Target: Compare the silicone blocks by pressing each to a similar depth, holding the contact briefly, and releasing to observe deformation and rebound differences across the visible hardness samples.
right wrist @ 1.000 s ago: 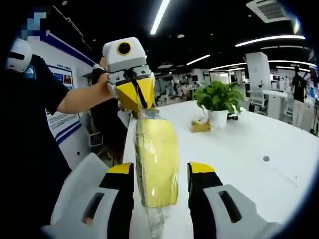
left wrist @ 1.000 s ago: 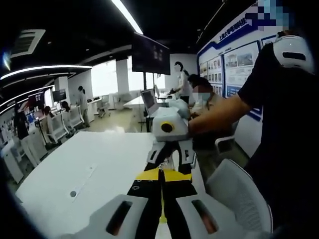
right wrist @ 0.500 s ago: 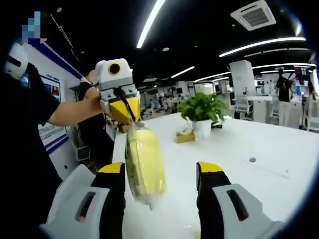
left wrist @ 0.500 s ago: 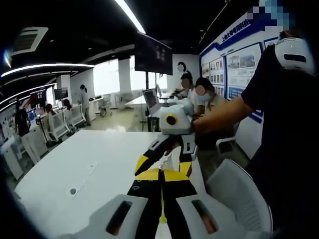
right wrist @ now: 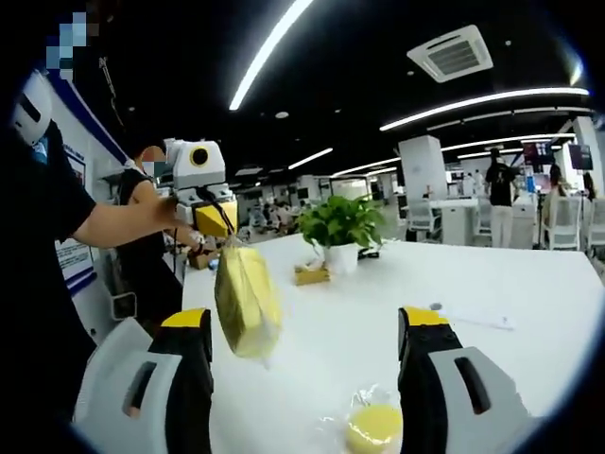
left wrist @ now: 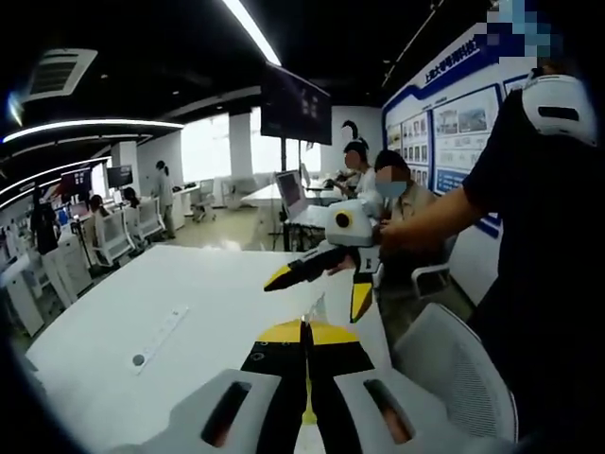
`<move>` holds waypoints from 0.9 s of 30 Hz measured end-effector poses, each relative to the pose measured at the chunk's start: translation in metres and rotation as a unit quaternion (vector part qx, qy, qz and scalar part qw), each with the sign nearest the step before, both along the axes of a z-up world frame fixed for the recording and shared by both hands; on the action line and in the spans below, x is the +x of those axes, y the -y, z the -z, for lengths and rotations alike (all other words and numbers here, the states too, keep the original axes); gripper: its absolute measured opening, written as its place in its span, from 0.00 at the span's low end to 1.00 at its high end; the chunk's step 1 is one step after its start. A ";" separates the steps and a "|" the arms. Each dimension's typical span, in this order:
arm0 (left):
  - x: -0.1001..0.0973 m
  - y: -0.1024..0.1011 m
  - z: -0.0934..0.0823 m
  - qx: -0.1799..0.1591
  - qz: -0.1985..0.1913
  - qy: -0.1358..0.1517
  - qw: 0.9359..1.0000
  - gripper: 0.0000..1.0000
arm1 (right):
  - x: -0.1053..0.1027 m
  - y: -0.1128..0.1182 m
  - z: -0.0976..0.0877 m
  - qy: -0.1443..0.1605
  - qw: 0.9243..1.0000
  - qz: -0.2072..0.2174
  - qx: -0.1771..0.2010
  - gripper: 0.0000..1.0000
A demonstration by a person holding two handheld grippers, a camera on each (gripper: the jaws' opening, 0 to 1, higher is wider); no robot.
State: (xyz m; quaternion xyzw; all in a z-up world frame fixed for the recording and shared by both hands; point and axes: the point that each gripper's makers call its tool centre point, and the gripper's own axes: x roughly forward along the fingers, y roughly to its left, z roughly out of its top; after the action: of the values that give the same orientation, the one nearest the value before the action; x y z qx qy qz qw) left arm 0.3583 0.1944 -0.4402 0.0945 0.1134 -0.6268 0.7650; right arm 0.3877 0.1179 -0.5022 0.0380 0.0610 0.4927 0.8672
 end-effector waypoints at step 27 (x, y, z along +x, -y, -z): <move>0.009 -0.018 0.008 -0.029 -0.039 -0.019 0.999 0.00 | -0.029 0.116 0.043 -0.011 0.987 0.156 -0.032 0.96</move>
State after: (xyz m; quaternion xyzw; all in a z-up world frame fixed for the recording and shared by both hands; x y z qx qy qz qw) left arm 0.3672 0.2123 -0.4486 0.0555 0.1136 -0.6013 0.7890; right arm 0.3583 0.0017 -0.5455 0.0245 0.0802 0.3486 0.9335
